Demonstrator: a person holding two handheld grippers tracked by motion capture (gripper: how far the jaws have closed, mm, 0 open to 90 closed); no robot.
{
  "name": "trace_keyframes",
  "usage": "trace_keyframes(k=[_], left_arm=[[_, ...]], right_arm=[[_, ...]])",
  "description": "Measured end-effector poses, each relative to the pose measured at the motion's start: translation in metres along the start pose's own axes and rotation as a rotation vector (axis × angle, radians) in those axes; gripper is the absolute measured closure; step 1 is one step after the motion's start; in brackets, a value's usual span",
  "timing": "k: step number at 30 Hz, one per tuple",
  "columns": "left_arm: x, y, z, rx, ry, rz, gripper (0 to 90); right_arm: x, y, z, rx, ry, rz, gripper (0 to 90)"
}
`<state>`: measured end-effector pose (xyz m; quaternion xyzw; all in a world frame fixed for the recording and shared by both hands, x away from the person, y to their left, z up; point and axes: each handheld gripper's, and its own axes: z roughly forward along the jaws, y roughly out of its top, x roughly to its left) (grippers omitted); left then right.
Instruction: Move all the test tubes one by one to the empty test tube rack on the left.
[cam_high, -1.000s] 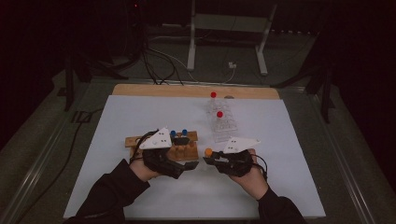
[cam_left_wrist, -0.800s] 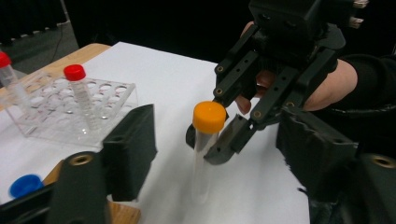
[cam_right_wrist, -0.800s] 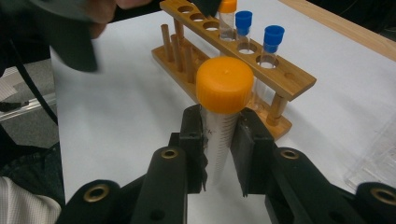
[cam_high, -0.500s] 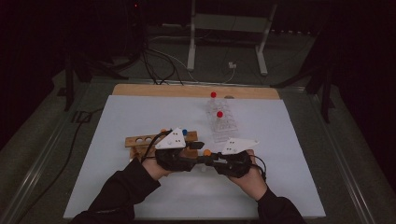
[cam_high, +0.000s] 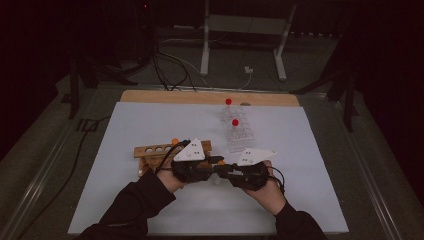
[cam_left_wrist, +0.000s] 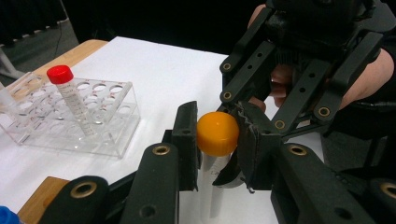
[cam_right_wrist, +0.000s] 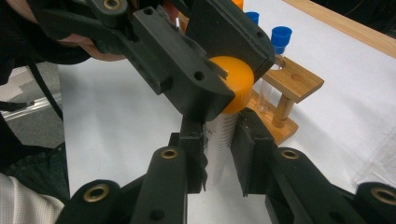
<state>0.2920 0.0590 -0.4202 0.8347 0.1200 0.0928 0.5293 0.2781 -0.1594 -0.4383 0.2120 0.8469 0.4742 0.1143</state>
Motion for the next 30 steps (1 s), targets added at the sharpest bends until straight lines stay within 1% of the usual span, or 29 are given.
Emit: trace_keyframes(k=[3,4,5,7,9,10,12,14,16,17,19,20,22,24,25,27,28,30], left_arm=[[0.000,0.001,-0.001,0.009,0.000,0.006,72.0],[0.000,0.002,-0.002,0.010,0.004,0.008,72.1],[0.000,0.003,-0.003,0.008,0.009,0.009,72.1],[0.002,0.005,-0.007,0.001,0.016,0.013,72.1],[0.003,0.007,-0.011,-0.005,0.026,0.012,72.1],[0.005,0.009,-0.014,-0.007,0.026,0.011,72.1],[0.006,0.010,-0.018,-0.013,0.039,0.013,72.1],[0.008,0.011,-0.024,-0.020,0.053,0.012,72.1],[0.010,0.013,-0.029,-0.028,0.059,0.010,72.1],[0.011,0.013,-0.033,-0.031,0.070,0.016,72.1],[0.013,0.014,-0.039,-0.031,0.080,0.015,72.1],[0.014,0.014,-0.042,-0.033,0.090,0.015,72.1],[0.016,0.014,-0.048,-0.031,0.102,0.011,72.1],[0.017,0.013,-0.054,-0.031,0.117,0.007,72.1],[0.018,0.012,-0.057,-0.030,0.124,0.005,72.1],[0.021,0.011,-0.064,-0.029,0.142,0.002,72.1],[0.022,0.011,-0.067,-0.031,0.151,0.001,72.1],[0.024,0.009,-0.073,-0.033,0.166,-0.007,72.1]], right_arm=[[-0.001,0.000,0.000,0.003,0.015,0.006,73.3],[-0.001,0.000,0.000,-0.002,0.013,0.008,71.8],[0.000,0.000,0.001,-0.002,0.013,0.008,65.9],[0.000,0.000,0.001,-0.002,0.008,0.003,61.3],[0.000,0.000,0.000,-0.008,-0.001,0.011,55.5],[0.000,0.001,-0.001,-0.010,-0.004,0.011,54.2],[0.000,0.001,-0.002,-0.016,-0.015,0.011,47.1],[0.000,0.002,-0.003,-0.022,-0.026,0.012,42.5],[0.000,0.002,-0.004,-0.036,-0.027,0.020,38.4],[-0.001,0.002,-0.004,-0.039,-0.031,0.022,35.4],[-0.001,0.002,-0.005,-0.052,-0.029,0.031,32.5],[-0.001,0.003,-0.005,-0.055,-0.034,0.033,29.0],[-0.001,0.003,-0.006,-0.061,-0.039,0.038,24.9],[-0.001,0.003,-0.006,-0.068,-0.052,0.051,17.4],[-0.001,0.004,-0.006,-0.069,-0.059,0.057,15.0],[-0.002,0.004,-0.006,-0.072,-0.061,0.065,13.5],[-0.002,0.004,-0.007,-0.073,-0.066,0.067,10.6],[-0.003,0.004,-0.007,-0.079,-0.062,0.078,8.0]])
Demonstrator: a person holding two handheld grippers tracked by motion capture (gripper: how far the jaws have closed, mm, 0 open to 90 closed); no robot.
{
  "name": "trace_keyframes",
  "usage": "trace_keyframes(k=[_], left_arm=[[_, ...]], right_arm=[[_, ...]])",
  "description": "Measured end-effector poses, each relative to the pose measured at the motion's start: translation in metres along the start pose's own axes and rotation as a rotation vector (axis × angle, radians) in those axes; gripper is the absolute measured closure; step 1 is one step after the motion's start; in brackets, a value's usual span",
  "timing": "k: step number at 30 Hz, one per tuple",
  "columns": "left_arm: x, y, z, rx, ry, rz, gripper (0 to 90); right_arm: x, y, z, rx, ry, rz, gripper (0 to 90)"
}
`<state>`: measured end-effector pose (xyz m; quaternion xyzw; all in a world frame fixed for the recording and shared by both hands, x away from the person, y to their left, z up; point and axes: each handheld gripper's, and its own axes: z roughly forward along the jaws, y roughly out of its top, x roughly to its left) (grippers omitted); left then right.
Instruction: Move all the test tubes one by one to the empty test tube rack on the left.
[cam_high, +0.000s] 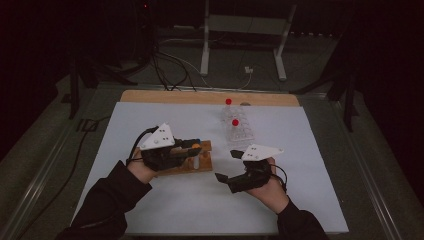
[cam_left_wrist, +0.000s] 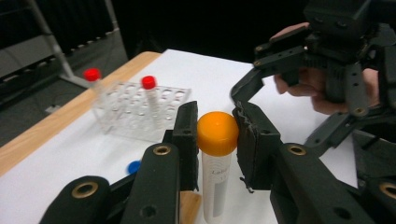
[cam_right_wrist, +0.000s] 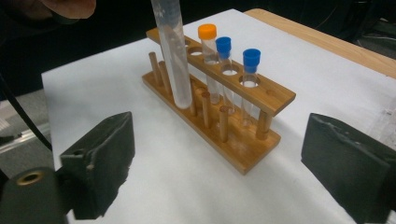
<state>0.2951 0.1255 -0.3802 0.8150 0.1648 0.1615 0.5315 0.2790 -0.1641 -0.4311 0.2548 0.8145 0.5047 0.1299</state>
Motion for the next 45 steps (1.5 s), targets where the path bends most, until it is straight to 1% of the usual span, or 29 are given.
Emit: trace_keyframes(k=[2,4,11,13,17,21,23,27,30,33,37,38,39,45], left_arm=[[0.004,-0.001,-0.006,-0.003,0.017,-0.005,72.1],[0.007,-0.001,-0.011,-0.006,0.032,-0.011,72.1],[0.017,-0.004,-0.029,-0.002,0.082,-0.018,72.1],[0.020,-0.006,-0.033,-0.005,0.097,-0.026,72.1],[0.027,-0.009,-0.040,-0.004,0.128,-0.034,72.1],[0.034,-0.010,-0.043,0.002,0.153,-0.038,72.1],[0.038,-0.011,-0.044,0.007,0.168,-0.038,72.1],[0.044,-0.015,-0.044,0.001,0.196,-0.044,72.1],[0.049,-0.020,-0.042,0.004,0.221,-0.046,72.1],[0.054,-0.027,-0.039,0.007,0.236,-0.059,72.1],[0.059,-0.037,-0.034,0.000,0.242,-0.085,72.1],[0.060,-0.040,-0.033,-0.010,0.243,-0.093,72.0],[0.061,-0.042,-0.032,-0.009,0.238,-0.102,72.1],[0.061,-0.054,-0.023,0.014,0.232,-0.116,72.0]], right_arm=[[-0.001,0.000,0.000,0.001,-0.002,0.002,2.7],[-0.002,0.000,-0.001,-0.004,0.018,0.005,0.8],[-0.003,0.001,-0.005,-0.015,0.017,0.008,0.0],[-0.003,0.001,-0.006,-0.019,0.018,0.008,0.0],[-0.003,0.002,-0.007,-0.023,0.013,0.003,0.0],[-0.003,0.002,-0.007,-0.025,0.015,0.000,0.0],[-0.003,0.002,-0.007,-0.025,0.020,-0.001,0.0],[-0.003,0.002,-0.007,-0.022,0.021,-0.005,0.0],[-0.003,0.001,-0.007,-0.021,0.023,-0.006,0.0],[-0.003,0.001,-0.007,-0.020,0.025,-0.011,0.0],[-0.003,0.001,-0.007,-0.022,0.025,-0.004,0.0],[-0.004,0.001,-0.007,-0.021,0.025,-0.004,0.0],[-0.004,0.001,-0.007,-0.022,0.027,-0.003,0.0],[-0.005,0.000,-0.007,-0.021,0.027,-0.001,0.0]])
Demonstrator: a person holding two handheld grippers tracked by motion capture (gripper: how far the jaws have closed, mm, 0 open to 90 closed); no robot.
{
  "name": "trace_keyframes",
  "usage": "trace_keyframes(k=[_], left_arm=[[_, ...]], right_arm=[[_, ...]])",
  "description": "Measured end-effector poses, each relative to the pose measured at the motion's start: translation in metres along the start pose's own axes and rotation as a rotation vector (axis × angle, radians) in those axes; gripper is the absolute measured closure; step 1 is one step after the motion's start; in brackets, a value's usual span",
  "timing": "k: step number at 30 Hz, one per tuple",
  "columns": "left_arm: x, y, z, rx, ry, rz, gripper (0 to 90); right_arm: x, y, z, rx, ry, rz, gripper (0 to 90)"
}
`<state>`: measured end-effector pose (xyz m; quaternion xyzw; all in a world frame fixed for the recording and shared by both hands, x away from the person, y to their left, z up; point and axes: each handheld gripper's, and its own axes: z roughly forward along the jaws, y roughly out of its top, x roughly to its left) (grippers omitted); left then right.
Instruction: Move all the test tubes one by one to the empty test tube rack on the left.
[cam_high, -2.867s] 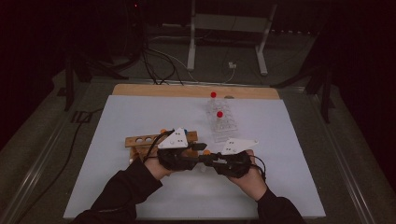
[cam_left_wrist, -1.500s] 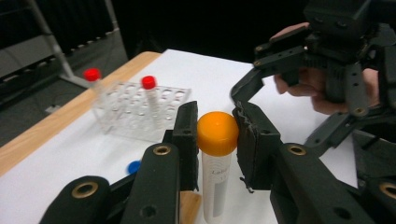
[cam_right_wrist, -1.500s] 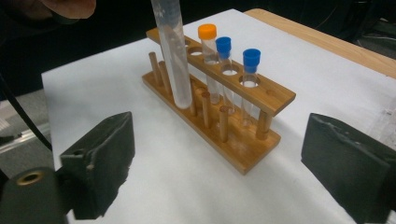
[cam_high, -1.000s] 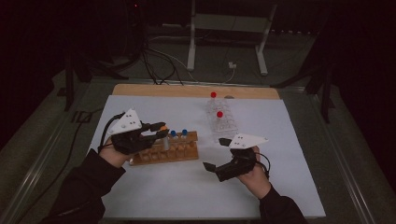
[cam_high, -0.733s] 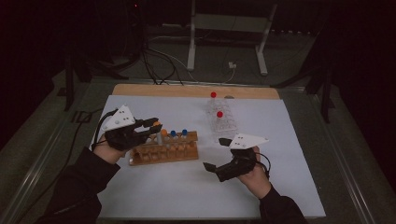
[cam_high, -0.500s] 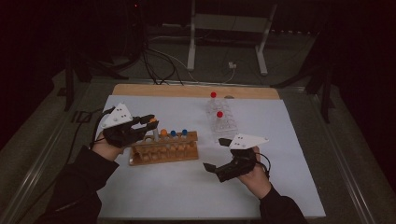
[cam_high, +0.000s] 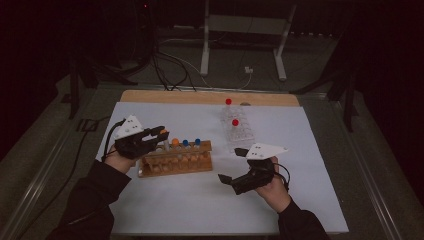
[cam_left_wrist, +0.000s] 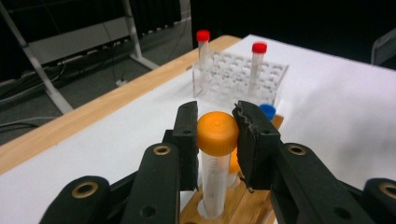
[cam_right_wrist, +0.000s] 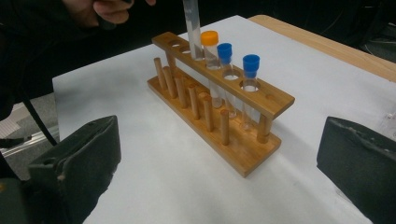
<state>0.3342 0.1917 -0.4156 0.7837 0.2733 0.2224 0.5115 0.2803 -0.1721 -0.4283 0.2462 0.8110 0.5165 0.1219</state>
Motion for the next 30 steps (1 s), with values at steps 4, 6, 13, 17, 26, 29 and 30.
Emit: trace_keyframes(k=[4,6,13,17,26,29,30], left_arm=[[-0.001,-0.008,0.006,0.020,-0.003,-0.004,72.0],[0.000,-0.012,0.008,0.033,-0.005,-0.006,72.0],[-0.001,-0.023,0.016,0.062,-0.007,-0.014,72.0],[-0.001,-0.027,0.020,0.085,-0.007,-0.010,72.0],[-0.001,-0.030,0.021,0.091,-0.011,-0.004,71.8],[0.000,-0.031,0.021,0.088,-0.019,-0.014,71.6],[0.000,-0.031,0.021,0.089,-0.021,-0.014,71.6]], right_arm=[[0.000,0.000,-0.001,-0.003,0.002,-0.003,0.0],[0.000,0.000,-0.001,-0.002,0.003,-0.003,0.0],[0.000,0.000,-0.001,0.001,0.007,-0.004,0.0],[0.001,0.000,-0.001,0.002,0.009,-0.006,0.0],[0.000,0.000,-0.002,-0.002,0.015,-0.008,0.0],[0.000,0.001,-0.003,-0.005,0.014,-0.011,0.0],[0.000,0.001,-0.003,-0.007,0.014,-0.009,0.0]])
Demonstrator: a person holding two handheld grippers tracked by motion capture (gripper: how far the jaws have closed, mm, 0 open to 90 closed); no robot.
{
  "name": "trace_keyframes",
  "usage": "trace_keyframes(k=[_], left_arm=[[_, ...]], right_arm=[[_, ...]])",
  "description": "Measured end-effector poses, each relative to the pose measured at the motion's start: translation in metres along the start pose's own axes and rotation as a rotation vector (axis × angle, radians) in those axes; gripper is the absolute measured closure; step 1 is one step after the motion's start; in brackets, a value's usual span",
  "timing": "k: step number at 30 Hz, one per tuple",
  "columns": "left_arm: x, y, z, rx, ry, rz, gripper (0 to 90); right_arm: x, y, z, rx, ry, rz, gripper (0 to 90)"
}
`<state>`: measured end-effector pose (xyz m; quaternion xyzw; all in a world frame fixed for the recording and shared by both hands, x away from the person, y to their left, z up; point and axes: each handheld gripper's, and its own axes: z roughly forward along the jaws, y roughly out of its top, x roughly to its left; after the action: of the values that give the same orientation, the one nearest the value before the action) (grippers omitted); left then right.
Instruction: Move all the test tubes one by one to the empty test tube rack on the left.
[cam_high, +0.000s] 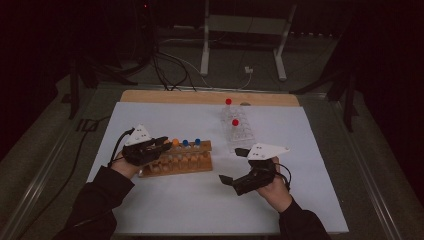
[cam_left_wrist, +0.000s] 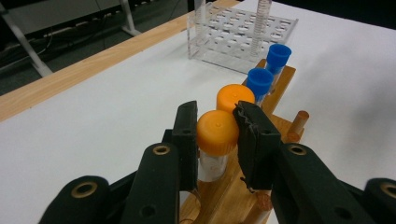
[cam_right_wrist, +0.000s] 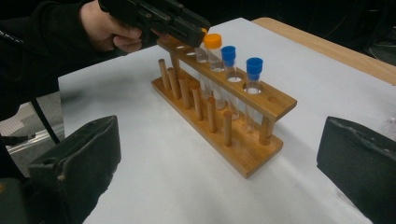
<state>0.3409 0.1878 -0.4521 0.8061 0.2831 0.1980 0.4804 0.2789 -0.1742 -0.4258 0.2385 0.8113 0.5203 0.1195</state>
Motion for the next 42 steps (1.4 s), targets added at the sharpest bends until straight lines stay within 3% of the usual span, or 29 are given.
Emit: trace_keyframes(k=[6,12,18,22,29,36,42], left_arm=[[0.002,0.001,-0.001,0.005,-0.024,-0.007,69.5],[-0.001,0.001,-0.016,-0.034,-0.037,-0.006,44.1],[-0.011,0.001,-0.036,-0.061,-0.044,-0.019,15.4],[-0.019,-0.001,-0.045,-0.081,-0.071,-0.039,3.0],[-0.029,-0.006,-0.052,-0.116,-0.093,-0.049,1.9],[-0.027,-0.007,-0.056,-0.127,-0.097,-0.052,1.9],[-0.027,-0.010,-0.053,-0.107,-0.106,-0.048,2.0]], right_arm=[[-0.002,0.002,-0.003,-0.005,-0.003,-0.004,0.0],[-0.010,0.007,-0.010,-0.023,-0.039,-0.014,0.0],[-0.031,0.012,-0.017,-0.033,-0.103,-0.007,0.0],[-0.049,0.011,-0.014,-0.025,-0.144,-0.002,0.0],[-0.078,0.002,0.007,0.015,-0.202,0.029,0.0],[-0.102,-0.007,0.031,0.037,-0.266,0.077,6.7],[-0.118,-0.009,0.048,0.050,-0.318,0.116,30.7]])
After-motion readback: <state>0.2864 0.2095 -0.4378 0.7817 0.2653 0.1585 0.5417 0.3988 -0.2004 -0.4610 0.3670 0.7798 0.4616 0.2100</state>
